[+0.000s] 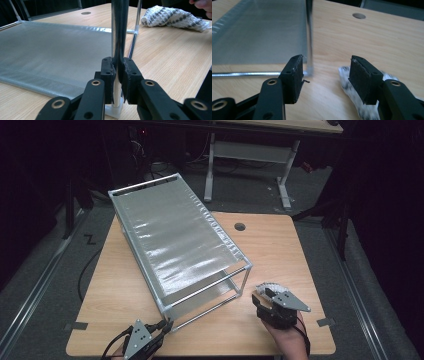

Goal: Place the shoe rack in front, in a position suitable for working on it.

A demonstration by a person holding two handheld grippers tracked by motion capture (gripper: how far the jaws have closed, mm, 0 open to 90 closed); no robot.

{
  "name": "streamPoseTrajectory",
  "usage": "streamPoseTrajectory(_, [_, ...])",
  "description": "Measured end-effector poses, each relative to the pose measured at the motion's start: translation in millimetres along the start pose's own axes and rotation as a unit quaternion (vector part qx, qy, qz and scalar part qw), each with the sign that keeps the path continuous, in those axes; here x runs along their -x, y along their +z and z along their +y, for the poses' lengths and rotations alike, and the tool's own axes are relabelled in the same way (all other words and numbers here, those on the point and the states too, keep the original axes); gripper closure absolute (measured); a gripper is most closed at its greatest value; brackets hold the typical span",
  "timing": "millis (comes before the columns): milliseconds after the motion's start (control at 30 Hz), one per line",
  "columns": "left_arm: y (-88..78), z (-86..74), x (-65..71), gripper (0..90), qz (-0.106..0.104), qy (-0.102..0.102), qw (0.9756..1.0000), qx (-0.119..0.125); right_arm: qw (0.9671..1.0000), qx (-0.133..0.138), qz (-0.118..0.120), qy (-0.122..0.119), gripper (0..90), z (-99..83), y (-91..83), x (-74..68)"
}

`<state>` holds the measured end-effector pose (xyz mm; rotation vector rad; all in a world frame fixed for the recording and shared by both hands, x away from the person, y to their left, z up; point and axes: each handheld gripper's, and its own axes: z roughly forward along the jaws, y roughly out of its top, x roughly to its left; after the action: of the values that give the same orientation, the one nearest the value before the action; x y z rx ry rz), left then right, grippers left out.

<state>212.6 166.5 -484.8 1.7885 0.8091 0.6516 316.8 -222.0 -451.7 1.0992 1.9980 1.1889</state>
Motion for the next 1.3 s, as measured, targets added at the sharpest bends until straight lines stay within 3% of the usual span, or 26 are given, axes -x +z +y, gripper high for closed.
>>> streamPoseTrajectory(200, [2.7,1.3,2.9,80.5,-0.015,0.002,0.9999,0.000,0.9996,0.015,0.024,0.006,52.1,17.7,20.8,-9.1])
streamPoseTrajectory(300, [5.0,2.7,5.8,80.5,-0.021,0.005,0.9998,-0.001,0.9995,0.013,0.030,0.002,59.4,21.2,30.0,-11.1])
streamPoseTrajectory(467, [6.4,3.6,7.9,80.5,-0.030,0.006,0.9995,-0.001,0.9996,0.007,0.023,0.014,71.9,20.0,38.4,-3.7])
streamPoseTrajectory(567, [7.7,4.9,11.6,80.5,-0.035,0.010,0.9993,-0.004,0.9999,0.009,0.010,0.005,79.5,20.7,40.7,-2.2])
streamPoseTrajectory(733, [15.7,10.0,20.6,80.5,-0.052,0.024,0.9983,-0.009,0.9998,0.016,-0.001,0.012,80.9,21.4,47.6,4.0])
streamPoseTrajectory(900, [32.0,17.5,30.8,80.4,-0.074,0.030,0.9968,-0.012,0.9996,0.015,-0.012,0.019,80.8,30.9,66.5,14.1])
streamPoseTrajectory(1000, [45.4,24.0,38.7,80.6,-0.088,0.032,0.9955,-0.017,0.9995,0.012,-0.023,0.018,74.4,38.5,77.4,21.2])
streamPoseTrajectory(1100, [60.9,31.3,45.2,80.5,-0.096,0.035,0.9945,-0.021,0.9988,0.026,-0.031,0.030,62.3,39.3,66.5,26.1])
streamPoseTrajectory(1233, [87.4,41.9,54.7,80.5,-0.099,0.037,0.9942,-0.023,0.9976,0.050,-0.039,0.027,61.3,25.0,32.2,29.5])
streamPoseTrajectory(1300, [100.8,47.2,60.5,80.5,-0.097,0.039,0.9943,-0.023,0.9976,0.053,-0.028,0.034,60.0,14.8,14.5,29.4])
